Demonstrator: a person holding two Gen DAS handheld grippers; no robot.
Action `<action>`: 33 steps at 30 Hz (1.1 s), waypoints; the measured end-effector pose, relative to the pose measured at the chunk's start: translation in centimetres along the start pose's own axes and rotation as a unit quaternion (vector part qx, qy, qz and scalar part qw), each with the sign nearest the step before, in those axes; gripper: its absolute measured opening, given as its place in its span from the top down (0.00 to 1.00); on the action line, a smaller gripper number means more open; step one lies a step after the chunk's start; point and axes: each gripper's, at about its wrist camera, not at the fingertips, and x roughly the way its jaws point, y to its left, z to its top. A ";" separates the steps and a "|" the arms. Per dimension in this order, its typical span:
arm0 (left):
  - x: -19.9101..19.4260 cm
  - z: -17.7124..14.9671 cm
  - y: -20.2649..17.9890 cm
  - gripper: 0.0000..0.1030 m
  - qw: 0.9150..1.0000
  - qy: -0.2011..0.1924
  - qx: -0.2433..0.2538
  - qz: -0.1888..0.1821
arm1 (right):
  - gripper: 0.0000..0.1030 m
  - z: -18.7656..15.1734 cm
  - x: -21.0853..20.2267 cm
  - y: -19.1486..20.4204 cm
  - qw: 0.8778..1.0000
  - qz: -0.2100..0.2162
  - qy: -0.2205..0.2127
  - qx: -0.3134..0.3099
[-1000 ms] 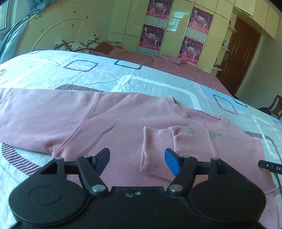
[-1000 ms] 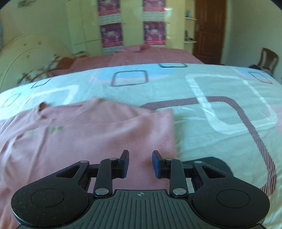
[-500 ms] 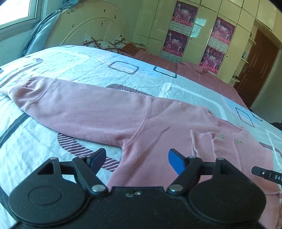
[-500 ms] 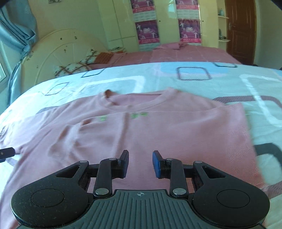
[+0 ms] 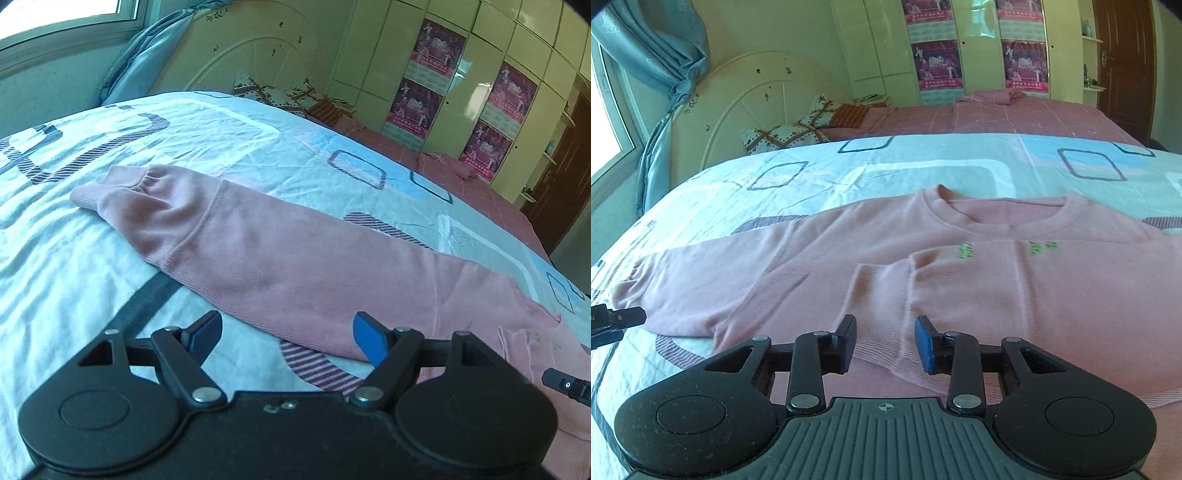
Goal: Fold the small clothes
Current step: 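Move the left gripper over to the other outstretched sleeve, then grasp the other sleeve cuff with the left gripper and fold it across the body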
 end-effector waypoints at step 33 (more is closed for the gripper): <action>7.5 7.3 13.1 0.95 0.981 -0.046 -0.190 -0.018 | 0.59 0.4 6.1 -0.6 0.994 -0.103 0.032 0.016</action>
